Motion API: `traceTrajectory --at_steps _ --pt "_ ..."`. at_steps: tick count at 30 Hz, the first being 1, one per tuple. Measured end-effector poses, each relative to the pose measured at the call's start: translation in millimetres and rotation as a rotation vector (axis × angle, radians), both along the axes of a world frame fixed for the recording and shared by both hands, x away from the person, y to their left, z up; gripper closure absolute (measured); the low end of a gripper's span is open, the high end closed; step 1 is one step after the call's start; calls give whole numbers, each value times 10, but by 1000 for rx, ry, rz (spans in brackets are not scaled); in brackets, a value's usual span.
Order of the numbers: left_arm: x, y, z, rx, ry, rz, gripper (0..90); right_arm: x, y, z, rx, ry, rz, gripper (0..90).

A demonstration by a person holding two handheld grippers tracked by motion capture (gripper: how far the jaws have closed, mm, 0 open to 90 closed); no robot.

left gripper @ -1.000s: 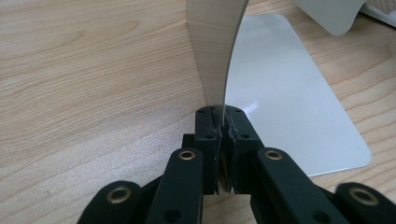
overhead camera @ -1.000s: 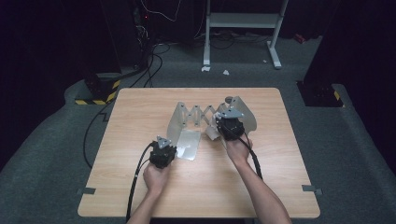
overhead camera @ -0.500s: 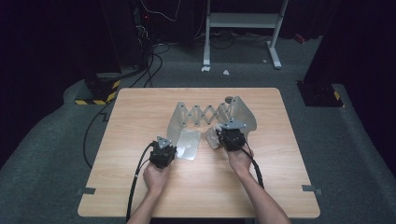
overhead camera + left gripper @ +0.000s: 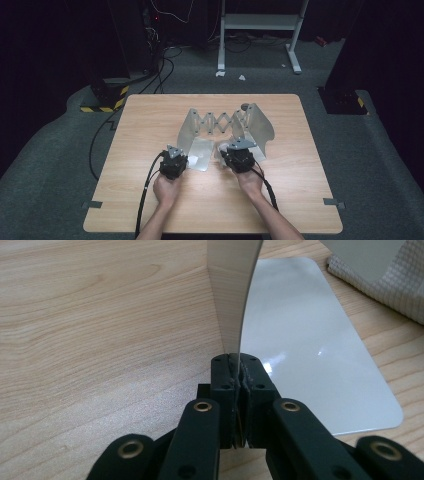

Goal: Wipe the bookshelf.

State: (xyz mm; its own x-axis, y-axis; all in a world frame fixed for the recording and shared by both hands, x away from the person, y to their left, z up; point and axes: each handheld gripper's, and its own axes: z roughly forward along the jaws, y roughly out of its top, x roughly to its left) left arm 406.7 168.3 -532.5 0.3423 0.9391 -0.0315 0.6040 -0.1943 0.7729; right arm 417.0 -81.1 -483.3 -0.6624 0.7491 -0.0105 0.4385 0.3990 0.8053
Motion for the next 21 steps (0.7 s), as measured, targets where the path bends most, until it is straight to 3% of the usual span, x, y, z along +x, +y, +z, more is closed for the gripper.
traceTrajectory --at_steps 10,16,21 --pt "14 27 2 -3 5 5 868 -181 141 -125 13 21 62 830" --pt "15 29 1 -8 7 8 869 -229 184 -252 -26 34 77 819" --pt "13 23 0 -7 4 9 868 -256 175 -306 -34 34 75 714"
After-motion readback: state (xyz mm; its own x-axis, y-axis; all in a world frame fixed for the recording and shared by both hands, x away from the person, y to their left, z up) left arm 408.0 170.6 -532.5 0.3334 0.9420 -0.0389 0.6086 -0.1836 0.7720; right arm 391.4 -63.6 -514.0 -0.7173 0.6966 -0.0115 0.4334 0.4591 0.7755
